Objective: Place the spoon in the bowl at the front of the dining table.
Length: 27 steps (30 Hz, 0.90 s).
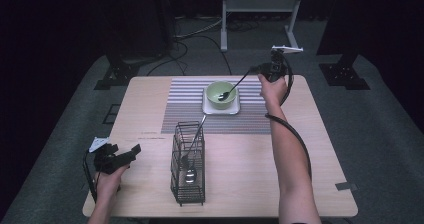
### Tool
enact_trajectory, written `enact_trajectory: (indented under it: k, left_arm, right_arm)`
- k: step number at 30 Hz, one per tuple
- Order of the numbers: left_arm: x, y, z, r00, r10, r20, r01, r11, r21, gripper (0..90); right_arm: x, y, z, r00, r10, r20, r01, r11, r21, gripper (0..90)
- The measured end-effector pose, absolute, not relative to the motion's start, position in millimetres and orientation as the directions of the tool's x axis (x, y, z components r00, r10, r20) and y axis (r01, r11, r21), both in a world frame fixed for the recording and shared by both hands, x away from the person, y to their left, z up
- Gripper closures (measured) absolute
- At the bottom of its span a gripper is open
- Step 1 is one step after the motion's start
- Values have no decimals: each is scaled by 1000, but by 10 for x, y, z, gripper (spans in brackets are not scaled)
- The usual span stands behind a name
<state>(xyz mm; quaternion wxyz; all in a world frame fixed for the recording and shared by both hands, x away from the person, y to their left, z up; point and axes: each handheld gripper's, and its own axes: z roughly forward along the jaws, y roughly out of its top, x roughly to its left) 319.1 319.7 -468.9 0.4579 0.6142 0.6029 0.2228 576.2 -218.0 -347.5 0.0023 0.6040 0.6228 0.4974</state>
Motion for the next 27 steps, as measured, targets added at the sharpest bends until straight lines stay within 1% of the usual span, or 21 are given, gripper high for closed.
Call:
enact_trajectory:
  k: [8,27]
  left_arm:
    - [3194,3187,-4693,178,945,-276,538,141,831,0]
    - [3194,3184,-4698,178,944,-277,541,142,829,0]
  right_arm:
    - [5776,-2121,-3519,-276,765,581,760,-196,619,887]
    - [5781,-2114,-3756,-263,747,611,790,-198,581,876]
